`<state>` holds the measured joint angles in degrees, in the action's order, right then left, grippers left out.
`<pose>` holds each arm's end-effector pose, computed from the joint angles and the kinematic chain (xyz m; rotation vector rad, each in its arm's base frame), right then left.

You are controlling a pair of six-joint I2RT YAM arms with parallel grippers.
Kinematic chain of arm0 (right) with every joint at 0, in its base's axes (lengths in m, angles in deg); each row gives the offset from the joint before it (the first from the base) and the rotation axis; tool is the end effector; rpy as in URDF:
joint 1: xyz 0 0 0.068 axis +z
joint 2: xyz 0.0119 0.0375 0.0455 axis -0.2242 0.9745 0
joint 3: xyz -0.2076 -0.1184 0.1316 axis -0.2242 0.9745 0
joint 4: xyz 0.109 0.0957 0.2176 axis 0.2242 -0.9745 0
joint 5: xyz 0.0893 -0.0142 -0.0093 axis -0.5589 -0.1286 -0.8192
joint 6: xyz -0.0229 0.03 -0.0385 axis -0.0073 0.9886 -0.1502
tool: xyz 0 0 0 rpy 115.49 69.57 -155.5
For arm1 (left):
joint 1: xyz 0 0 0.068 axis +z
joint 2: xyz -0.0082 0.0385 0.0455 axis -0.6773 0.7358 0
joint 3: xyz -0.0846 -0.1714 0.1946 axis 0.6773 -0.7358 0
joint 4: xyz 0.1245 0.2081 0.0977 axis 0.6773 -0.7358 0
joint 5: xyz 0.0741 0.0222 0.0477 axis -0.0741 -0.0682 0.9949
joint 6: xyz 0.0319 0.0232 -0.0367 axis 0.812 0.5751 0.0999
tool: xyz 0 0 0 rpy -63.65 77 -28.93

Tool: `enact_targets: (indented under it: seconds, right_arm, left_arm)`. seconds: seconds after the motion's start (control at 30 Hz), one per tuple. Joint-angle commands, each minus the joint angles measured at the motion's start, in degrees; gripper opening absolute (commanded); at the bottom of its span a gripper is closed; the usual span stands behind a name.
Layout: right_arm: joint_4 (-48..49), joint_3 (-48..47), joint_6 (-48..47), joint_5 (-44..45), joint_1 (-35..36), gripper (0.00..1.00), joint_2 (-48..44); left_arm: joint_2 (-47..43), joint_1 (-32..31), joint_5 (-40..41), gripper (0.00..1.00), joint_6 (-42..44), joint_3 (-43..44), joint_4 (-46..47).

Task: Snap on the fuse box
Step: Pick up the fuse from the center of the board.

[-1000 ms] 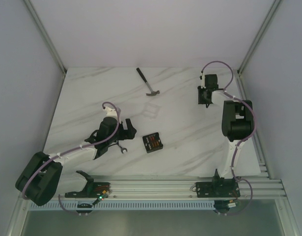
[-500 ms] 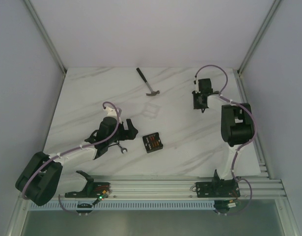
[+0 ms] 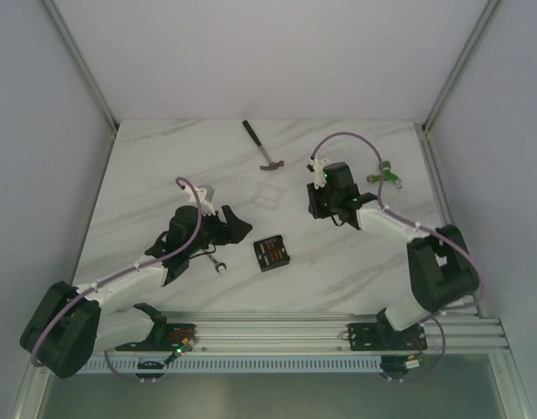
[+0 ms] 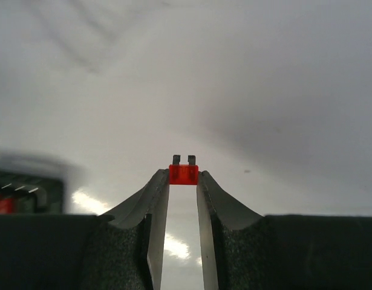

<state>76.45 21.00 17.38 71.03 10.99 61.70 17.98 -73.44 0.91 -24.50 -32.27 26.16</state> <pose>0.3114 0.1409 0.2062 -0.4749 2.2589 0.3085 0.2025 -0.1254 0.2030 -0.0262 1.9934 -0.8940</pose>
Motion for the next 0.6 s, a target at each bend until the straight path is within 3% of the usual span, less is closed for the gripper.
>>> enact_targets:
  seconds: [0.0,0.13,0.37,0.57]
  right_arm:
    - [7.0,4.2,-1.0,-8.1,4.6,0.19,-8.2]
    - [10.4,6.9,-2.7,-11.6,9.9,0.19,-12.6]
    - [13.8,8.7,-5.3,-12.7,16.7,0.18,-15.5]
    - [15.6,9.5,-6.3,-12.6,19.7,0.18,-16.3]
  left_arm:
    - [-0.2,0.2,-7.1,0.82,-5.0,1.3,6.5]
    - [1.6,0.2,-12.0,0.74,-8.3,2.7,9.9]
    - [2.4,-0.6,-15.9,0.5,-12.8,4.3,13.9]
    - [2.0,-1.3,-14.5,0.44,-15.1,4.4,13.4]
